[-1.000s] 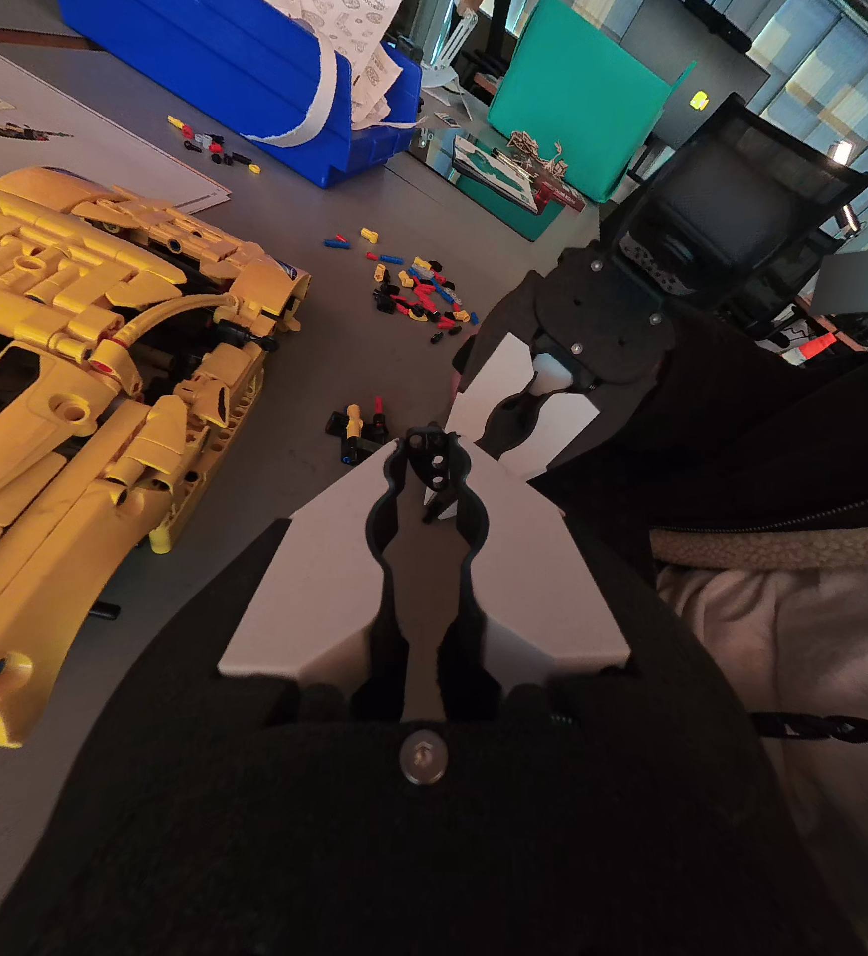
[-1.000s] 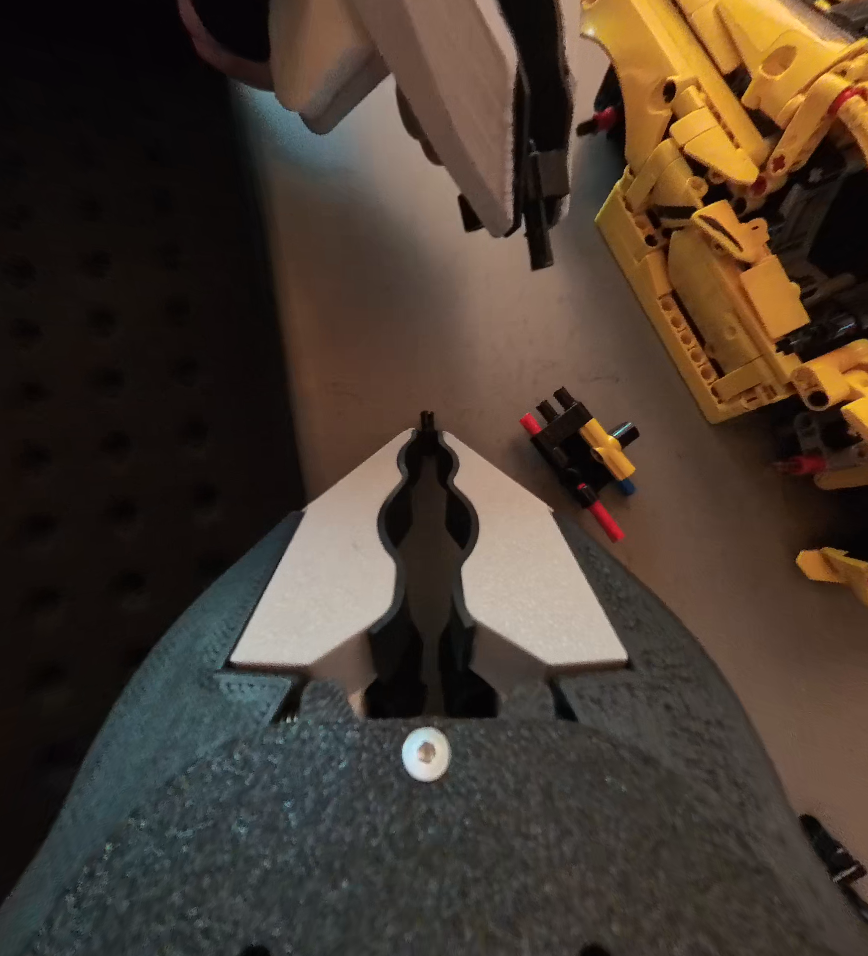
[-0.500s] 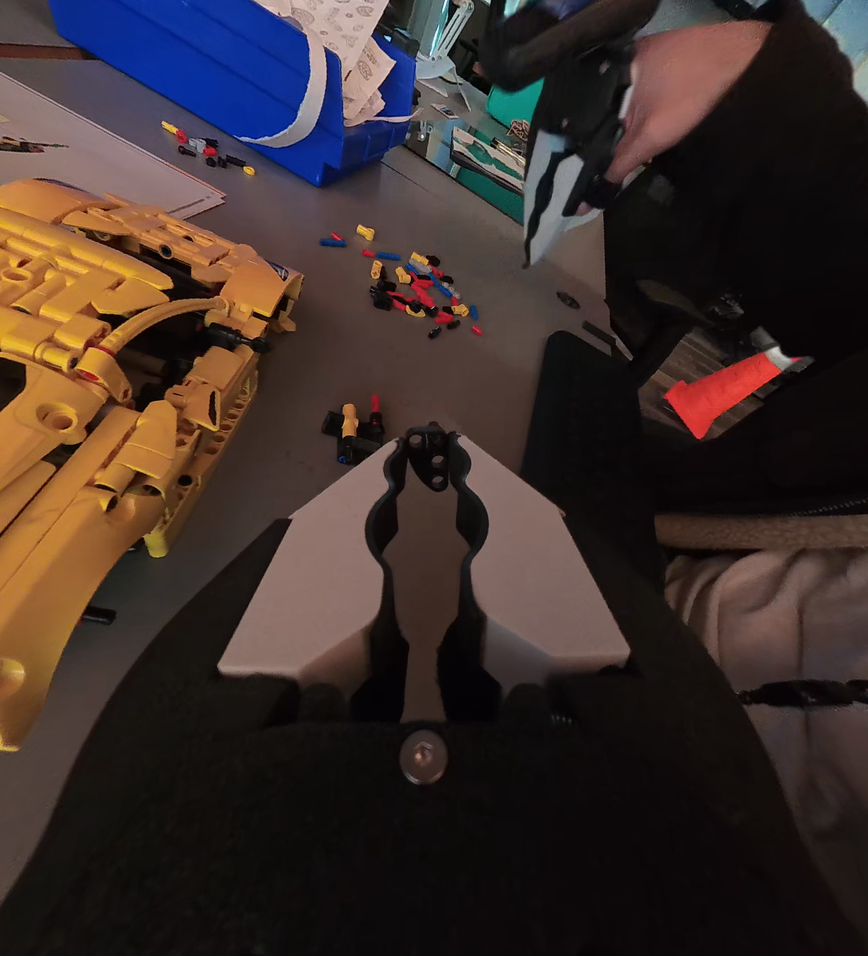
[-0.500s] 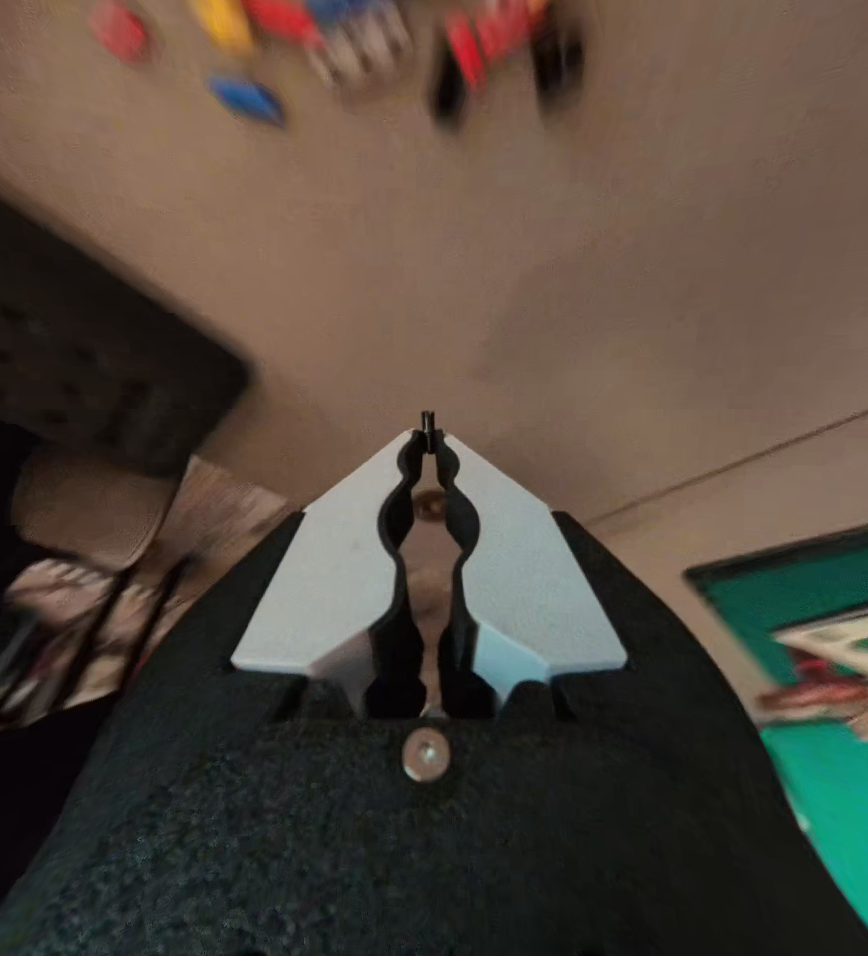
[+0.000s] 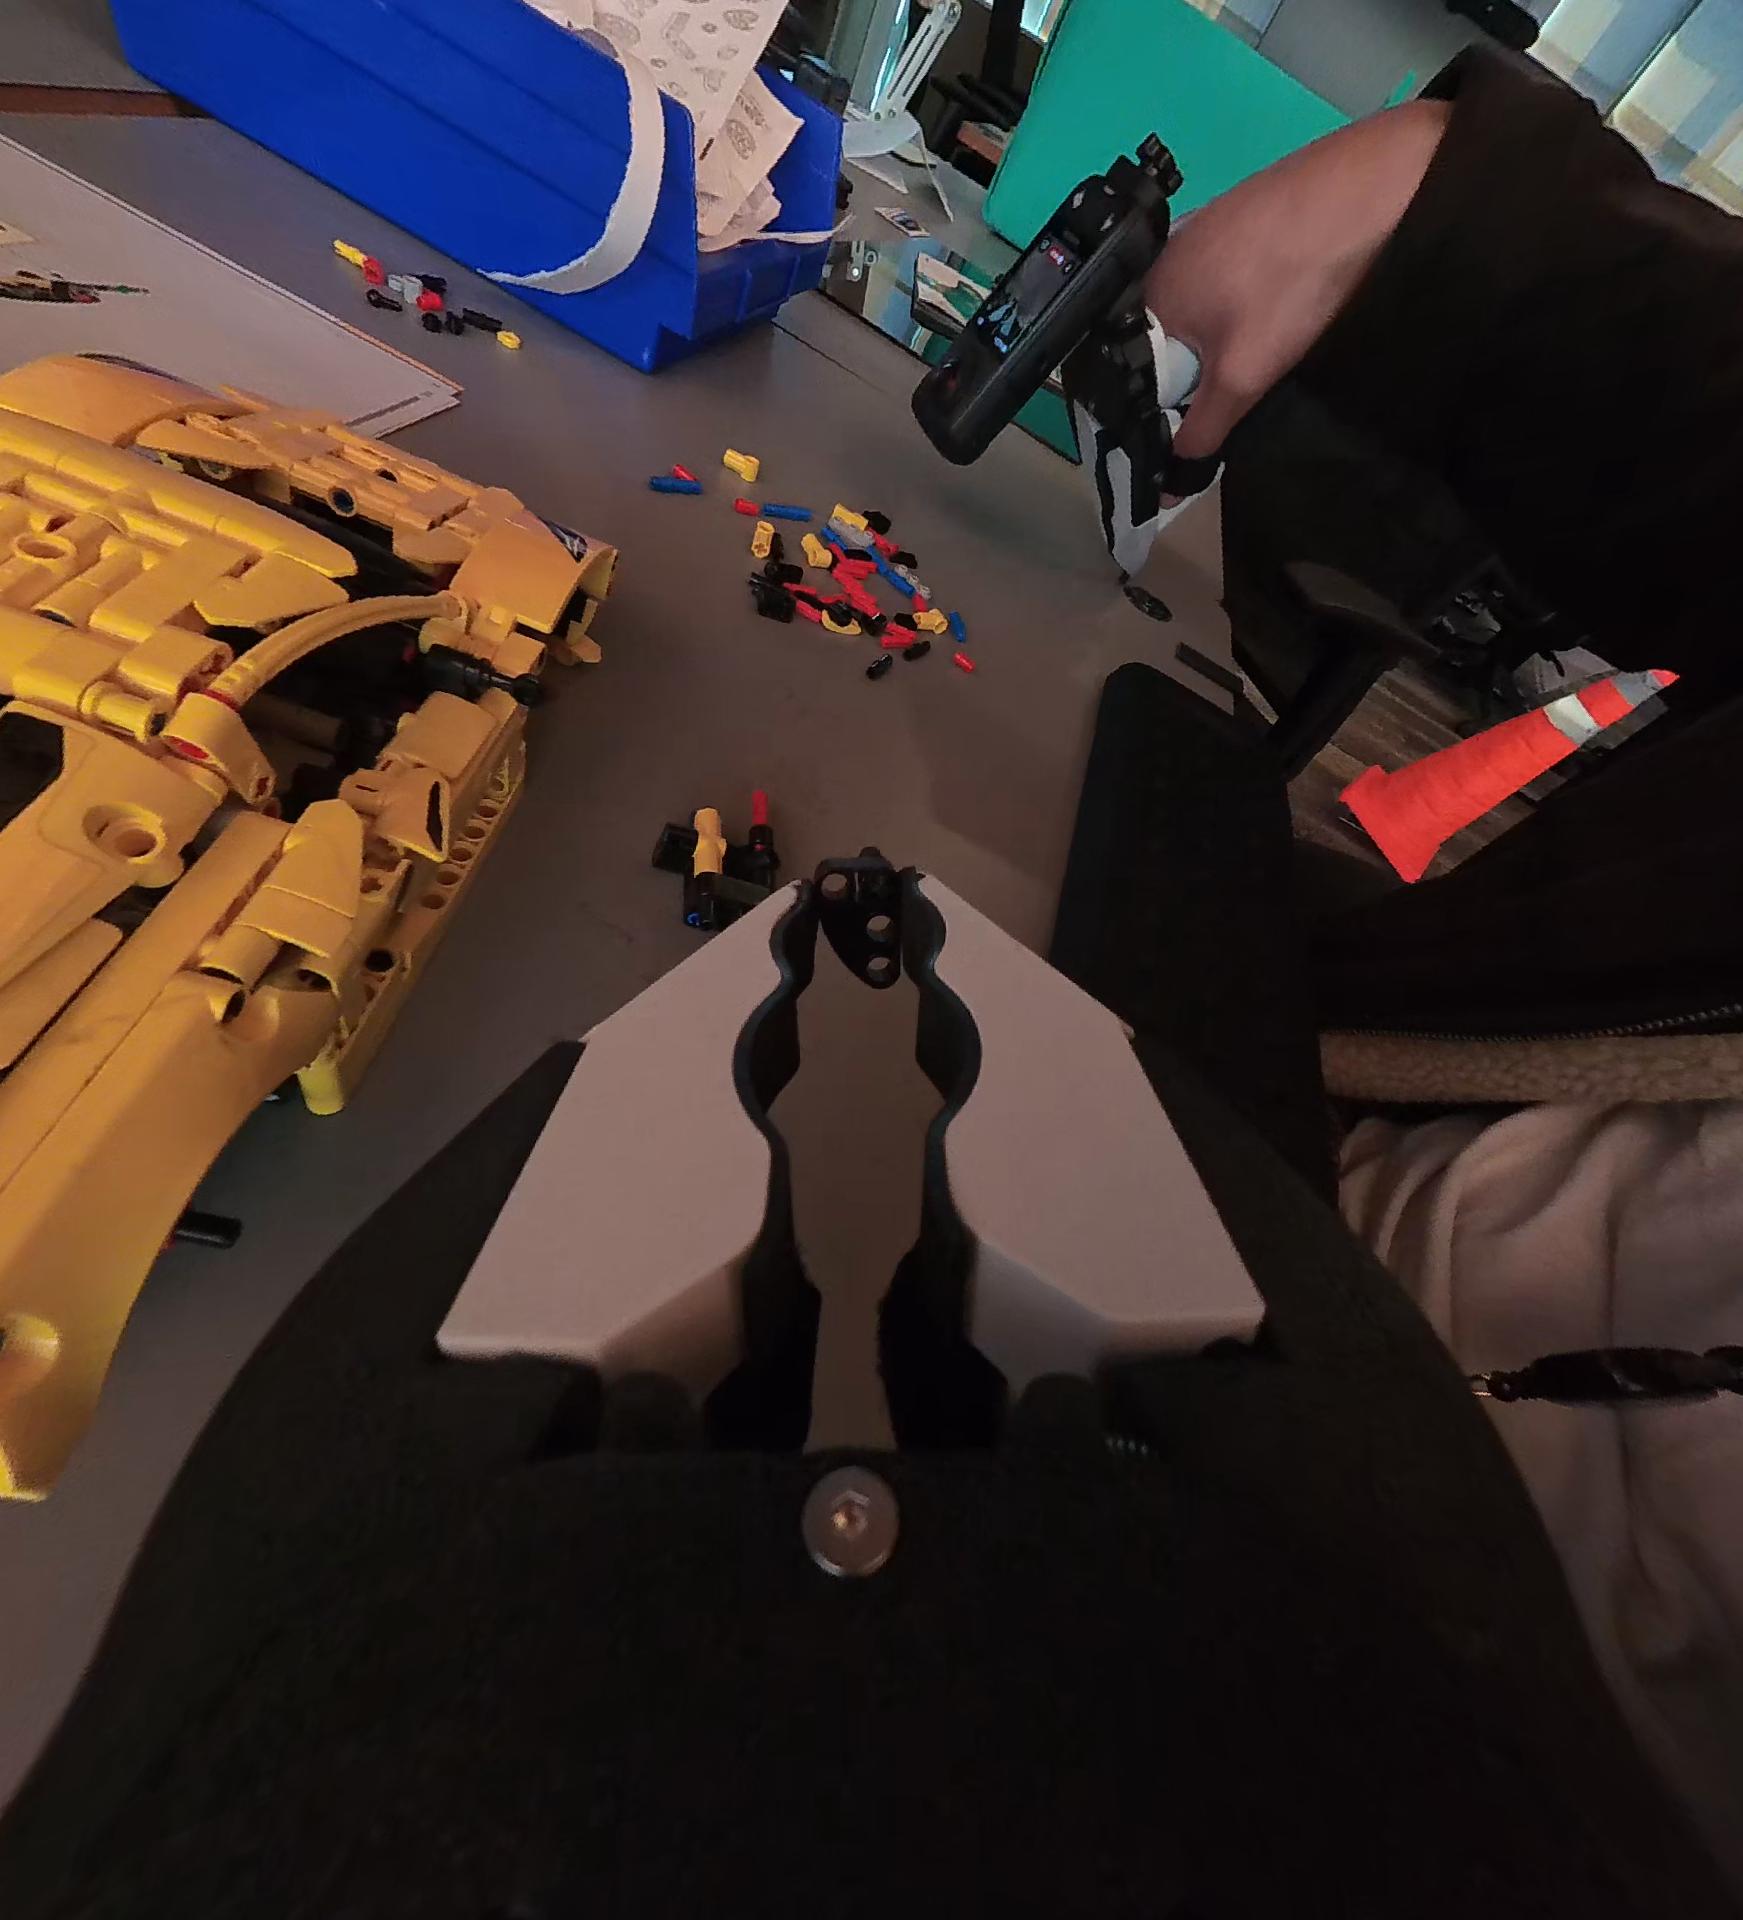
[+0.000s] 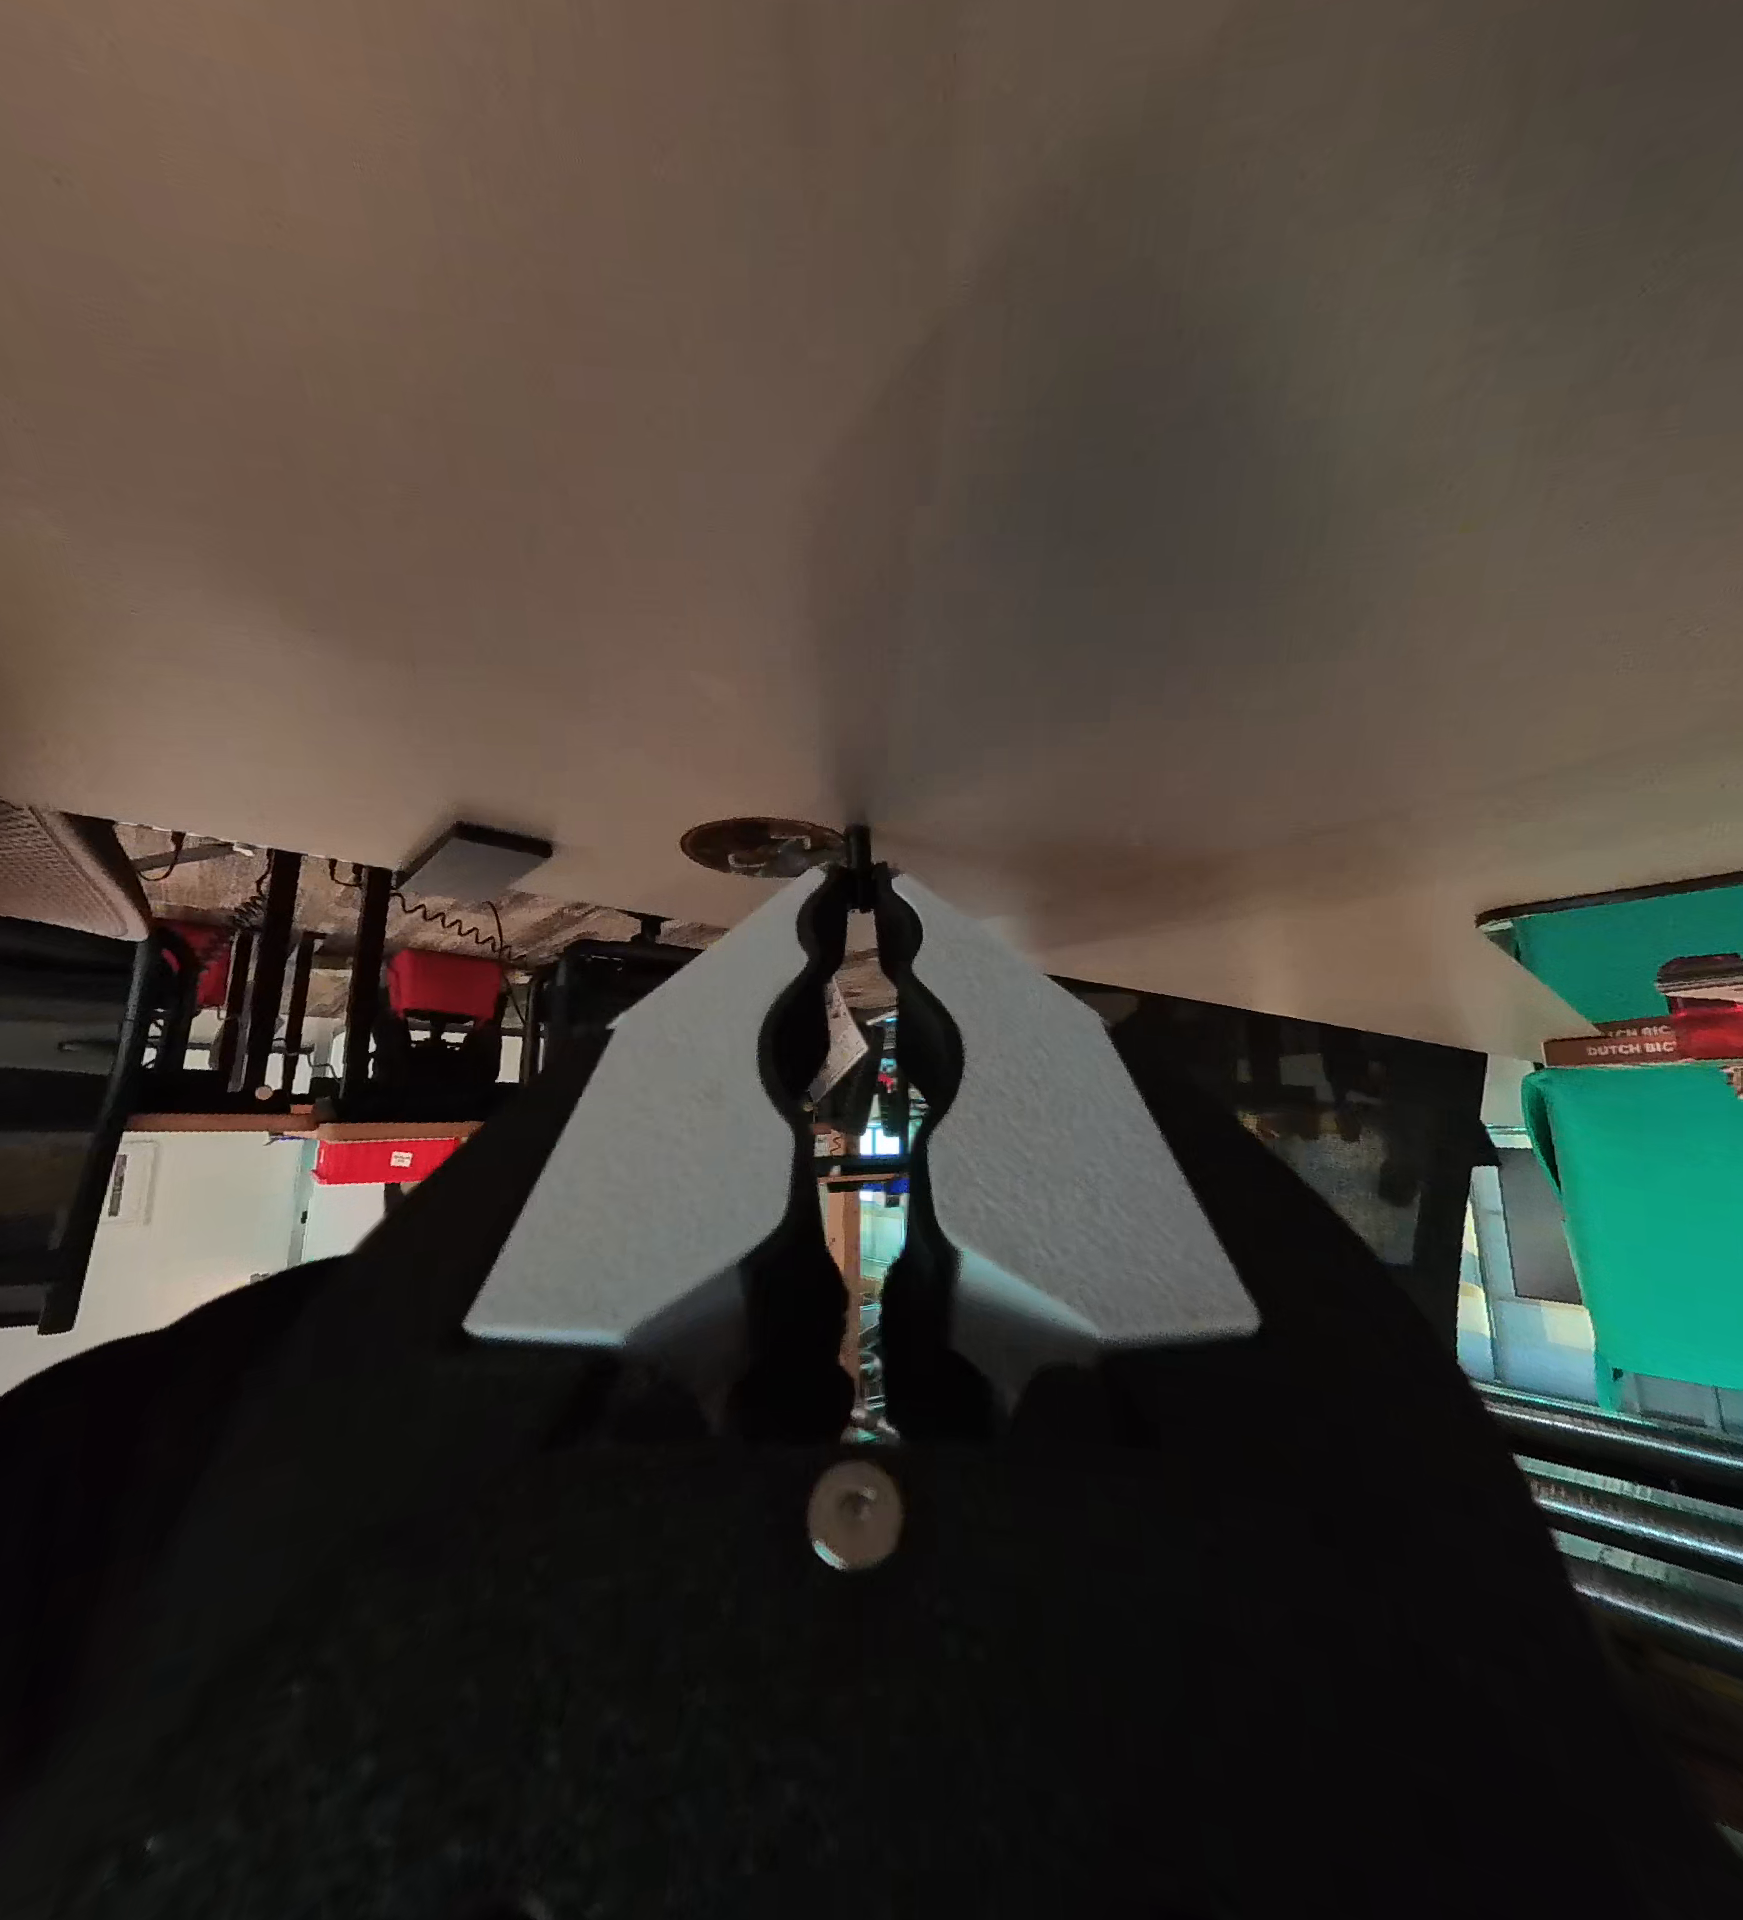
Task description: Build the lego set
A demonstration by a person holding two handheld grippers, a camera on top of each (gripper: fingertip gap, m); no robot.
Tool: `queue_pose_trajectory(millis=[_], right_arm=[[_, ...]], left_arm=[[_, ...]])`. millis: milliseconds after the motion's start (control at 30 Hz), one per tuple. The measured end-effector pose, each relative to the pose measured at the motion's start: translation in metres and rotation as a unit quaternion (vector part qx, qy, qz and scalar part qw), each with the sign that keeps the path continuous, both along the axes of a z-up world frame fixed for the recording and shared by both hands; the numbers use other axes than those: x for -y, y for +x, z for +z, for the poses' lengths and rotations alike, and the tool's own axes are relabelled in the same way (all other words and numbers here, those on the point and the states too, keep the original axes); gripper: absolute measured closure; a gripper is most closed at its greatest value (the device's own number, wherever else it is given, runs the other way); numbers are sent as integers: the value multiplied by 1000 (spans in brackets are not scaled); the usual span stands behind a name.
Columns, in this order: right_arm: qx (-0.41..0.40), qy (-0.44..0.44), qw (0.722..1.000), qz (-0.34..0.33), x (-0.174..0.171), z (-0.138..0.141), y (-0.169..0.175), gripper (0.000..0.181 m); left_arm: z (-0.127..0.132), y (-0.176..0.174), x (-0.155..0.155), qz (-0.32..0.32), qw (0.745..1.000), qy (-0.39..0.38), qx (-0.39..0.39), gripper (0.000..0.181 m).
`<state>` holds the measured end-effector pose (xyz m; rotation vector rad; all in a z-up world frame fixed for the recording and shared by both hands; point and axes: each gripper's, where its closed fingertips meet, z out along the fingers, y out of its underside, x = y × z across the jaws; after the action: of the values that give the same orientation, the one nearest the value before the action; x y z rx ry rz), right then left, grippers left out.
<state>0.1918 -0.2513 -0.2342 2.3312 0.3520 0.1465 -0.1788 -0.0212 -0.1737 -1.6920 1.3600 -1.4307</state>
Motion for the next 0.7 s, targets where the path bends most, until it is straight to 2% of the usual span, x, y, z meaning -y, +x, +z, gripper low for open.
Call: queue_pose_trajectory(millis=[700], right_arm=[[6, 1, 999, 37, -8, 0, 13, 177]], left_arm=[[-2, 0, 1, -1, 1000, 8, -5, 166]])
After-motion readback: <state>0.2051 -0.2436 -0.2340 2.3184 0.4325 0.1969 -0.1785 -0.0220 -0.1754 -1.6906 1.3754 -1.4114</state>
